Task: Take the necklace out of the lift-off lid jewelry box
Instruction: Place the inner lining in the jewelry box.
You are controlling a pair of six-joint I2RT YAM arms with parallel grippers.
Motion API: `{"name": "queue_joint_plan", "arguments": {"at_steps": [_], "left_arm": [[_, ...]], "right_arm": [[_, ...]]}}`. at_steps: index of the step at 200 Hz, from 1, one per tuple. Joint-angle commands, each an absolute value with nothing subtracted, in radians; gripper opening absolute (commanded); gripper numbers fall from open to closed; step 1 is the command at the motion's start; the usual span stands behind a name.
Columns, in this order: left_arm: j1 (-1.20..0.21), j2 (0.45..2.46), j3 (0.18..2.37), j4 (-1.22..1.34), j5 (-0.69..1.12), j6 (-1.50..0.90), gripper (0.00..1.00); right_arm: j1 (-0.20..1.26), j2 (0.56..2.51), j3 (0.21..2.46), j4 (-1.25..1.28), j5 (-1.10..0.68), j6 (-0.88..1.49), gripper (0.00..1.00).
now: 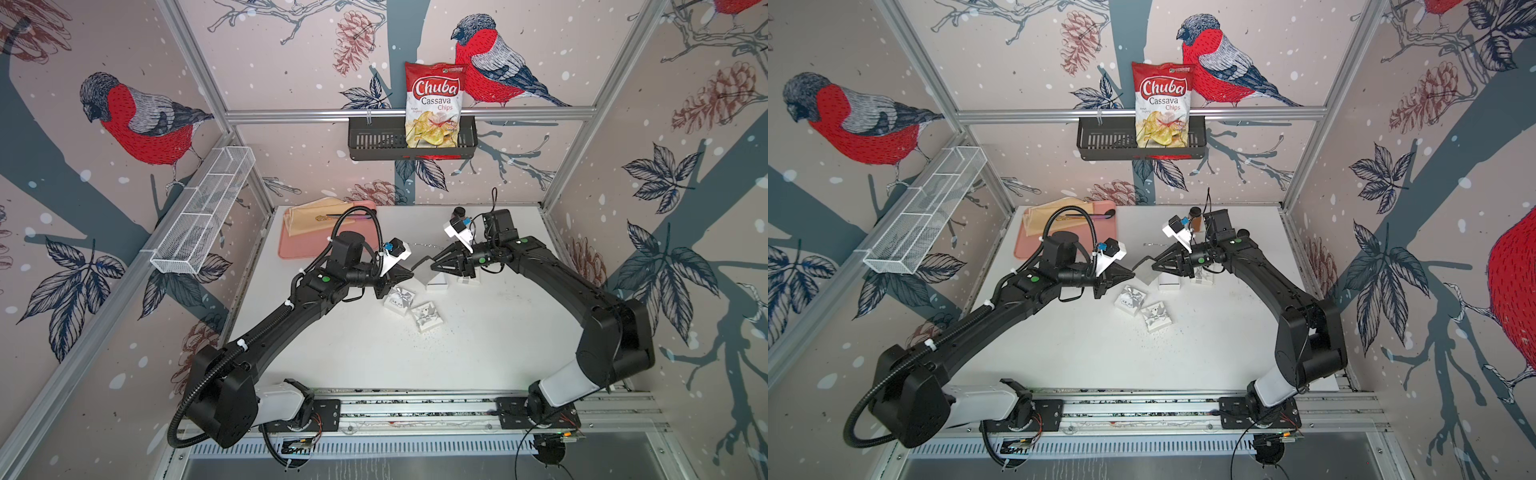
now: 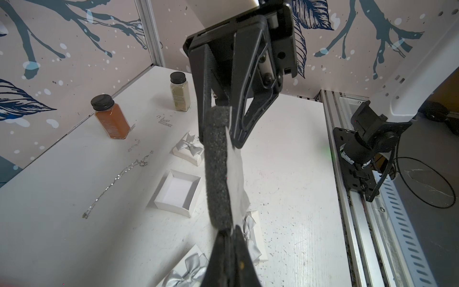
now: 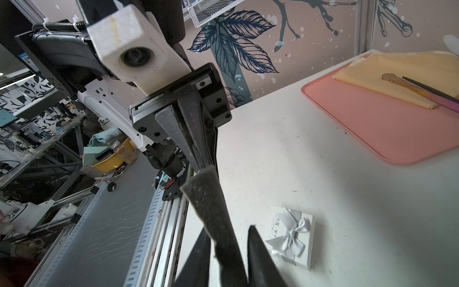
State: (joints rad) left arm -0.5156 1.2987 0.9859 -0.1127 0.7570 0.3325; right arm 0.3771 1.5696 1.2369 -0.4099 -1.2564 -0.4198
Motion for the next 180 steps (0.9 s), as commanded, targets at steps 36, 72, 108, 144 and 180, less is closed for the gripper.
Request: {"name": "queue_joint_plan", "arguments": {"at_steps": [36, 72, 108, 144, 180], "left_arm": [[-0.512, 1.311, 0.992, -0.087, 0.69, 0.295, 0.13], [-0.498, 1.321, 0.987, -0.044, 0.61, 0.235, 0.49], [-0.448, 1.265, 0.915, 0.104, 0.522, 0.122, 0.62], [-0.435, 1.243, 0.851, 0.22, 0.36, 0.062, 0.65], [-0.435, 1.249, 0.813, 0.315, 0.304, 0.001, 0.69]], "right_arm": [[0.378, 1.56, 1.213, -0.306, -1.229, -0.324, 0.08], [0.378, 1.565, 1.2, -0.259, -1.172, -0.249, 0.05], [0.355, 1.522, 1.09, -0.012, -0.909, 0.065, 0.06], [0.35, 1.52, 0.98, 0.077, -0.558, 0.349, 0.04], [0.358, 1.531, 0.829, 0.295, -0.401, 0.629, 0.0]]}}
